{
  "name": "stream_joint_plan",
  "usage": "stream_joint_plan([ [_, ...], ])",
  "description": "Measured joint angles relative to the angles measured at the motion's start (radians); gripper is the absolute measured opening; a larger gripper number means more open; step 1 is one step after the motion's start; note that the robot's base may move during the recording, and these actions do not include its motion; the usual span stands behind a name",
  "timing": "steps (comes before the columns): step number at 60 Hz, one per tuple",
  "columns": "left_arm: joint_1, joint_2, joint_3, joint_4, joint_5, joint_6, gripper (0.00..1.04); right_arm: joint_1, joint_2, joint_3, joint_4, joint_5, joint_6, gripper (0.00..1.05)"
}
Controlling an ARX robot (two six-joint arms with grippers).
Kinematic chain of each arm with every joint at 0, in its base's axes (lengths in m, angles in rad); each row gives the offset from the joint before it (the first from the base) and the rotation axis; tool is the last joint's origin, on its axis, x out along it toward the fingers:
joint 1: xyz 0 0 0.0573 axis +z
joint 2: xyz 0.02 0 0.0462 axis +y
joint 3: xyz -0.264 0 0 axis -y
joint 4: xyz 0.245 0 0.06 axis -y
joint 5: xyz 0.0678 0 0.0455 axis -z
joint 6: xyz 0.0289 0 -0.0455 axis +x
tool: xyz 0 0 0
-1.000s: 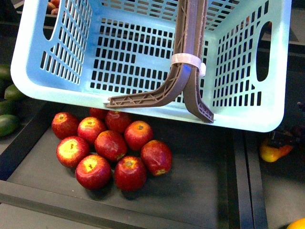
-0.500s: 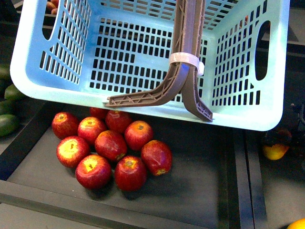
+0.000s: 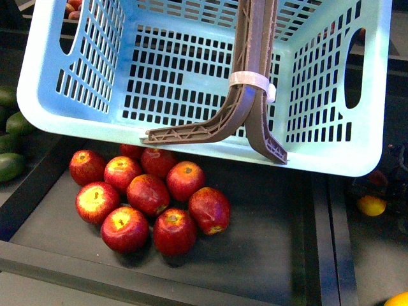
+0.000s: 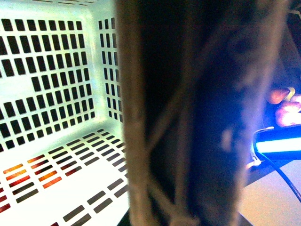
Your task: Pick mango and avocado into basket
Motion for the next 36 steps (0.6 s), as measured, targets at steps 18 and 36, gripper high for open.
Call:
stream_joint_plan([
  [18, 0.000, 0.000, 0.000, 0.000, 0.000, 0.000, 0.05, 0.001, -0.001, -0.014, 0.033, 0.000, -0.004, 0.65],
  [36, 0.000, 0.000, 0.000, 0.000, 0.000, 0.000, 0.05, -0.015, -0.095, -0.117, 0.081, -0.031, 0.002, 0.57],
])
